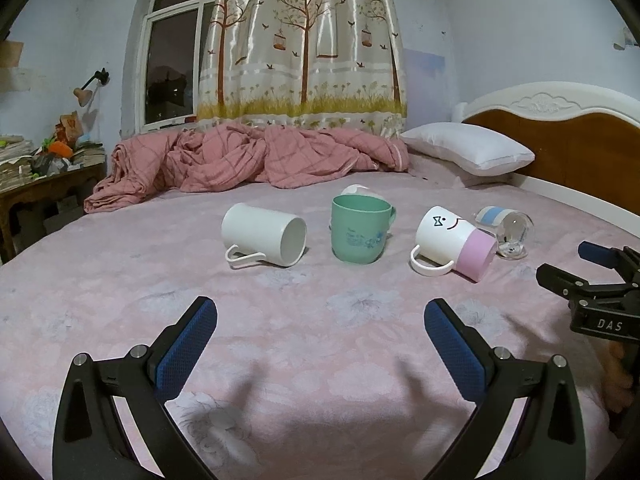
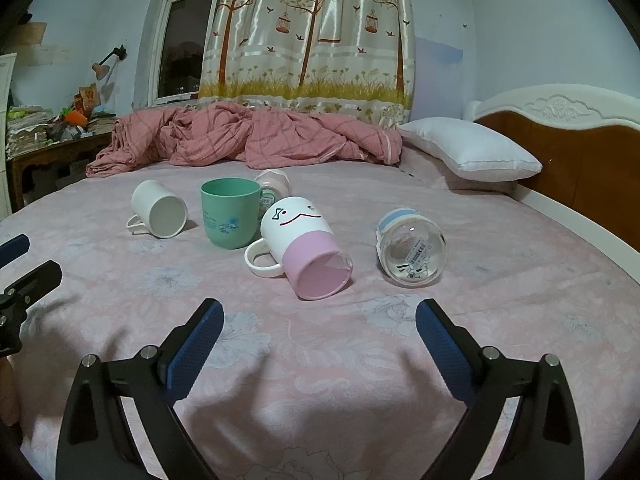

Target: Flip cup upright

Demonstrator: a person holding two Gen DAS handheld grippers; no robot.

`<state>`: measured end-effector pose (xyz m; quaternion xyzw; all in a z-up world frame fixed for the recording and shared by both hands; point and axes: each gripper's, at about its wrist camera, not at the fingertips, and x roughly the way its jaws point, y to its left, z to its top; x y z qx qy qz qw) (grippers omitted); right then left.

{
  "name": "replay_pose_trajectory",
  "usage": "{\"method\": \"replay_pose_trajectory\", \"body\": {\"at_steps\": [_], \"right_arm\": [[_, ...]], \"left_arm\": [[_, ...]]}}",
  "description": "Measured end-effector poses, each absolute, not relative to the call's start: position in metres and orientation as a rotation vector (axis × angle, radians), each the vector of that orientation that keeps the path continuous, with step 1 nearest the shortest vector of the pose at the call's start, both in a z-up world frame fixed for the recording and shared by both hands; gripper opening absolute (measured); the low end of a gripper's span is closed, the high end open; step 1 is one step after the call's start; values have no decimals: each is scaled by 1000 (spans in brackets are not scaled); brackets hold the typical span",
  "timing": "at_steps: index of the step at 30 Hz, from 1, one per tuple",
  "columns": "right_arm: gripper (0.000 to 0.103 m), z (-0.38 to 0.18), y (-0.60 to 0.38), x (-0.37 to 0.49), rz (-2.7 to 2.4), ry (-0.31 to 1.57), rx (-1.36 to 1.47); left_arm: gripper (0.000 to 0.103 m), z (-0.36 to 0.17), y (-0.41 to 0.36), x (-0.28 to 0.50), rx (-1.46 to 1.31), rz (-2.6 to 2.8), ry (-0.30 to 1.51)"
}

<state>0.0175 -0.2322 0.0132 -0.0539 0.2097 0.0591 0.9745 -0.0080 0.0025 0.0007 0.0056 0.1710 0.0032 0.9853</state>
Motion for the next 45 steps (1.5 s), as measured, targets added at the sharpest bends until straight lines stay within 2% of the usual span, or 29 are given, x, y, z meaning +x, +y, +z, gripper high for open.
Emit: {"method": "replay_pose_trajectory", "body": {"at_steps": [45], "right_arm": [[102,11,-232,18,115,426,-121]], "left_arm": [[103,-7,-1,1,29,31,365]]}}
